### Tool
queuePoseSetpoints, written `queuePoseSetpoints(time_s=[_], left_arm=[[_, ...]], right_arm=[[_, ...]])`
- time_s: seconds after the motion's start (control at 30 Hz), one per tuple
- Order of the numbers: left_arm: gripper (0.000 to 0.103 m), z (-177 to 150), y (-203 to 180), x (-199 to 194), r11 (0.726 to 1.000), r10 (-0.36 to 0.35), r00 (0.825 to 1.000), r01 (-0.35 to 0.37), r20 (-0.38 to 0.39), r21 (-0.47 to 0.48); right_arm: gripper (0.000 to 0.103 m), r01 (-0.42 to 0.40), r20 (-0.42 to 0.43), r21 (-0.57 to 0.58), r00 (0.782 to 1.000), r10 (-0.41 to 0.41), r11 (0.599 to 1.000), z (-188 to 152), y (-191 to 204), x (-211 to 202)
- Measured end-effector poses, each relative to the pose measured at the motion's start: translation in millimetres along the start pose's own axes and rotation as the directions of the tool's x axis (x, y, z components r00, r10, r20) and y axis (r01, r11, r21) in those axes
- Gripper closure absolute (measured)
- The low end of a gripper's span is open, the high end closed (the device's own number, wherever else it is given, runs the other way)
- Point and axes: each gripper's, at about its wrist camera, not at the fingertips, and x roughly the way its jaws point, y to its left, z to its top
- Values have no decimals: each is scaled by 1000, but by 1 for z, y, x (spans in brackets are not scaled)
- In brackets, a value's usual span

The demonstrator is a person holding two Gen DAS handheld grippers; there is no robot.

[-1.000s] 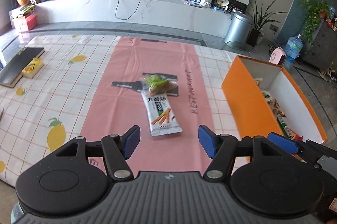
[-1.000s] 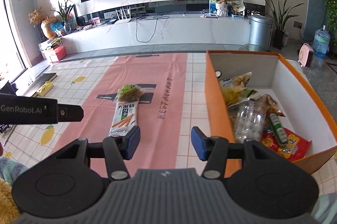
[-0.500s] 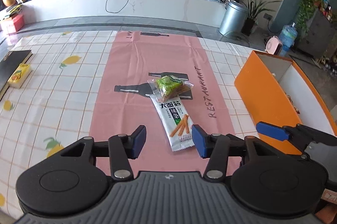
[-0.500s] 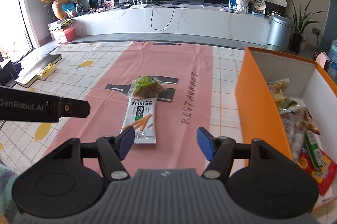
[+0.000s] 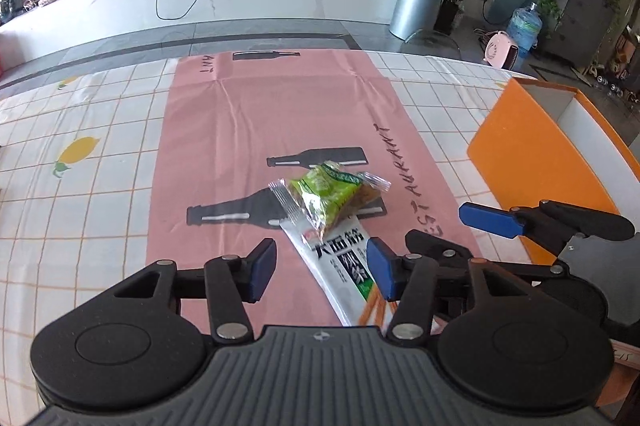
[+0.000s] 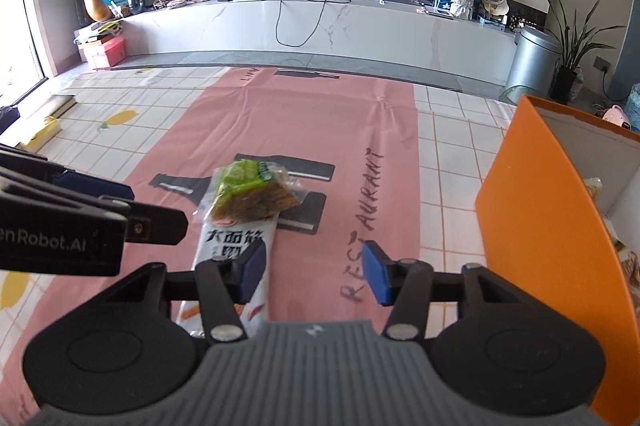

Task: Organize snacks
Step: 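Lower both tools toward the green raisin bag and spicy-strip packet, then grasp the green raisin bag with the left tool while the right grasps the spicy-strip packet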

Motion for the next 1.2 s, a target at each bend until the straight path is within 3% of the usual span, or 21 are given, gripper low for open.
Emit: queuePoseSetpoints(time_s=[0.1,0.27,0.67,0.8,1.0,1.2], left_arm=[[34,7,5,12,1000,-10,1000,10,13,3],[30,17,2,32,995,-35,999,34,10,90],[28,32,2,66,950,-87,996,94,-37,297],[32,31,1,78,950,-78,994,96,-72,298],[52,26,-7,77,956,-31,999,42,-44,291],[60,22,8,52,990,16,1000,-16,3,139]], right_arm=[[62,5,-4,4,1000,-5,1000,6,-5,16],[75,2,-17,5,1000,-2,1000,13,-9,38],[75,-3,-23,34,1000,4,999,15,-19,57],[75,-2,-32,46,999,3,999,14,-22,60],[75,-11,-46,70,999,15,997,10,-26,62],[75,-49,-22,69,998,50,996,7,-19,48]])
